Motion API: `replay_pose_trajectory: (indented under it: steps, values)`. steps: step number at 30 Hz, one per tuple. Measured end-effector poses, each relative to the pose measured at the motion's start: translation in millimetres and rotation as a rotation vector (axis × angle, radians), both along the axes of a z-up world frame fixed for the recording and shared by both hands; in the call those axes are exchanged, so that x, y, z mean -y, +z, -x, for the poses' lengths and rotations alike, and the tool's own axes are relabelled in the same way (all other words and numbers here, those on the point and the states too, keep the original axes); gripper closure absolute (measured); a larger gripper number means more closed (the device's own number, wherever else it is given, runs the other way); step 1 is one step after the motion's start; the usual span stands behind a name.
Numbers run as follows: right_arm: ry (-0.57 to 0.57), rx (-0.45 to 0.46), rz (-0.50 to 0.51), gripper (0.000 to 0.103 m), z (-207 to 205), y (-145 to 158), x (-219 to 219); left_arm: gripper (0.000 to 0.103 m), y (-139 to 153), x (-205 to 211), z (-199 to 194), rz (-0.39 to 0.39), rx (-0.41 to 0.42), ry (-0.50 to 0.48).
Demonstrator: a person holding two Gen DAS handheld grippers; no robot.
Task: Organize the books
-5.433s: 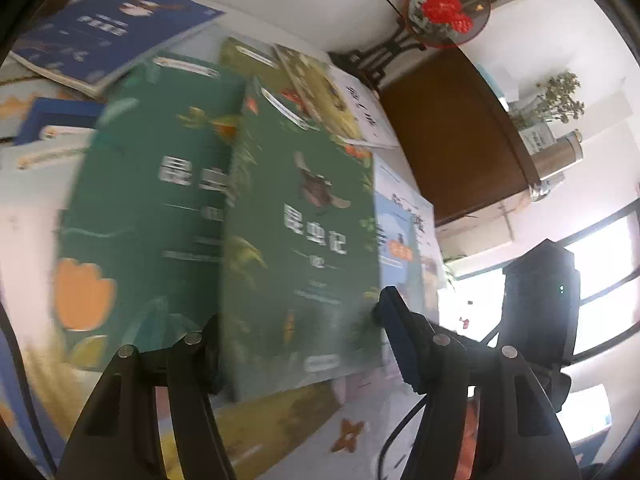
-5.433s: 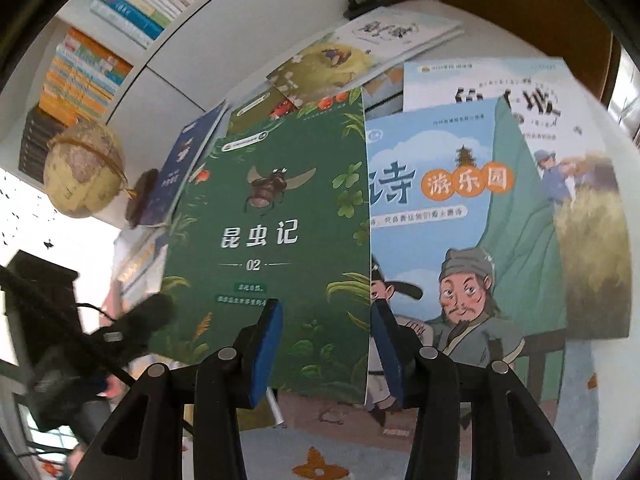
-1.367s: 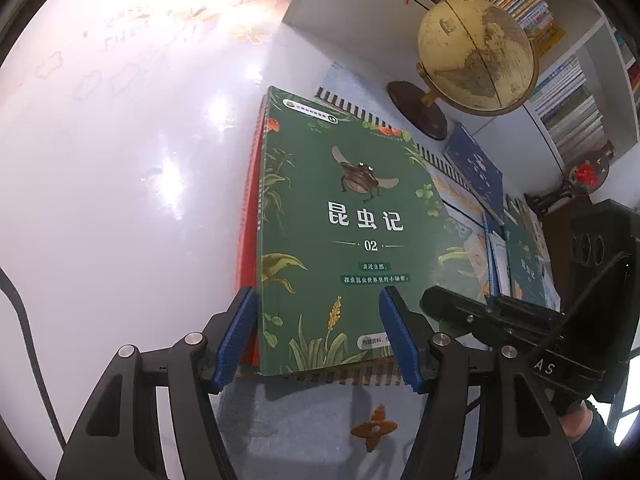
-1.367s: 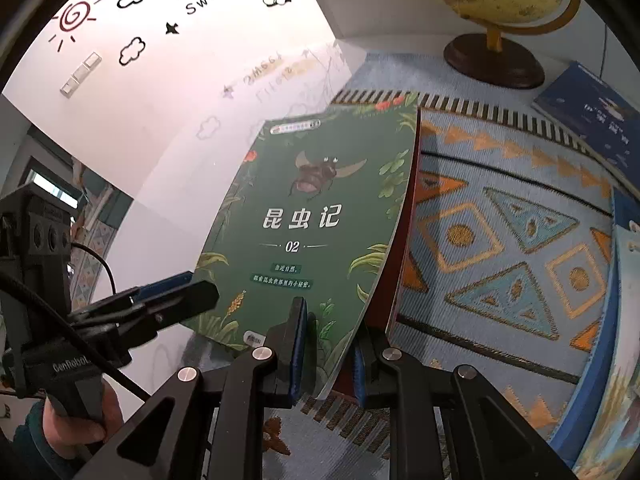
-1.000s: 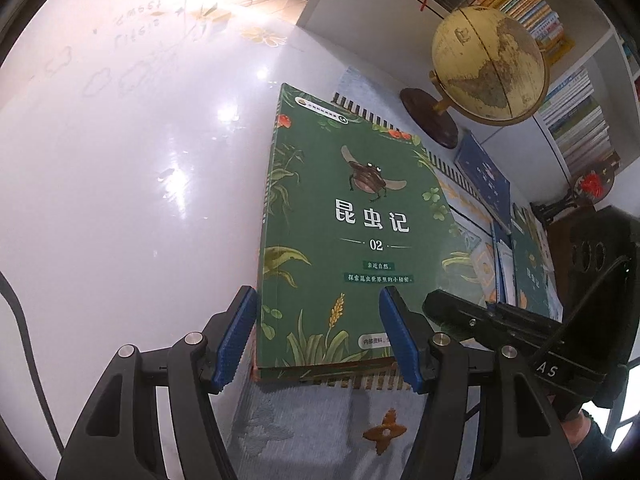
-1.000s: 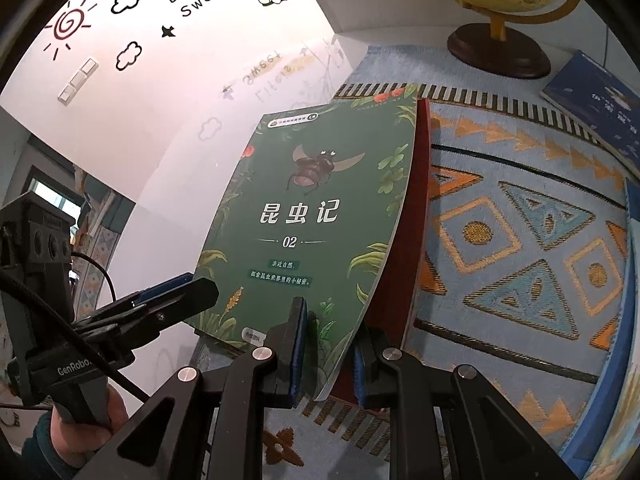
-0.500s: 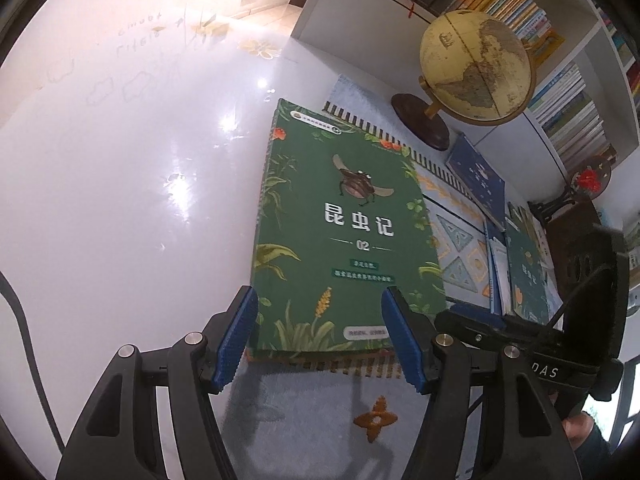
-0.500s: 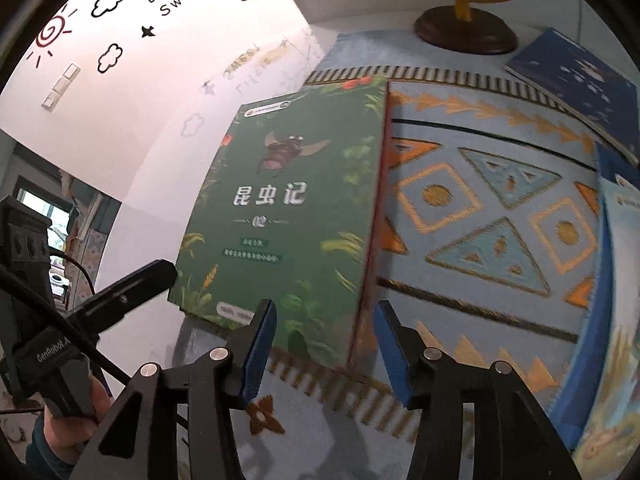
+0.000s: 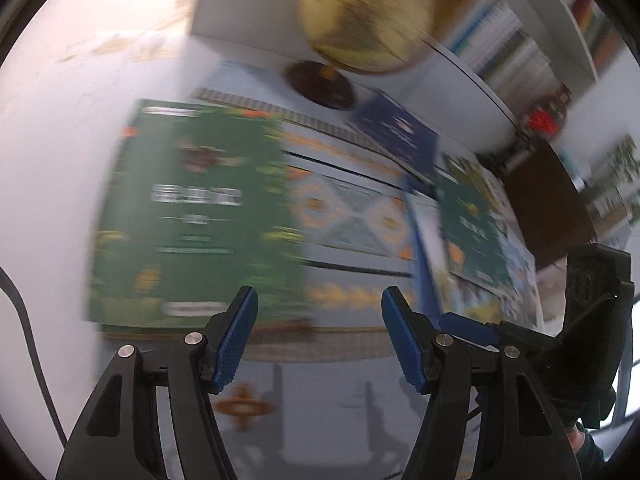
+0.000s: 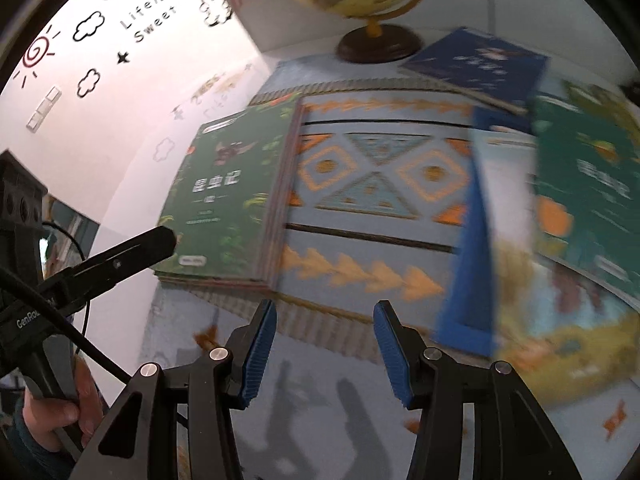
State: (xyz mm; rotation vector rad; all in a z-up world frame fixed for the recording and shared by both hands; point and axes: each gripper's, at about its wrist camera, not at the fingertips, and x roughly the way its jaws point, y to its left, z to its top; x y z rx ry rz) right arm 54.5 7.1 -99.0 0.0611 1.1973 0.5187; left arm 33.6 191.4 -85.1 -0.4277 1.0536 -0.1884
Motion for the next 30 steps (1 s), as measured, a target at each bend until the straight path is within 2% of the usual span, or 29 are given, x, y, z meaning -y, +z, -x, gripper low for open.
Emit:
replay_pose_trajectory:
  steps: [6,13,15,16,20,24,30]
  values:
    - [-0.079,0.019,-0.012,0.054,4,13,73,0.041,12,74,-2,-0.005,0.015,-0.093]
    - [-0.138,0.022,-0.047,0.054,-4,24,156,0.039,22,149,-12,-0.020,0.006,-0.128]
    - [-0.157,0.016,-0.064,0.054,-10,25,181,0.032,22,167,-19,-0.013,0.002,-0.125]
    - [-0.166,0.013,-0.067,0.054,-13,25,191,0.032,21,175,-24,-0.003,0.000,-0.124]
    - [-0.219,-0.022,-0.103,0.054,-32,22,235,0.032,13,196,-44,0.011,-0.020,-0.115]
    - [-0.245,-0.041,-0.129,0.054,-53,19,258,0.032,0,205,-71,0.020,-0.036,-0.080]
    - [-0.222,-0.034,-0.088,0.054,-82,11,264,0.032,-30,211,-105,-0.002,-0.096,-0.048]
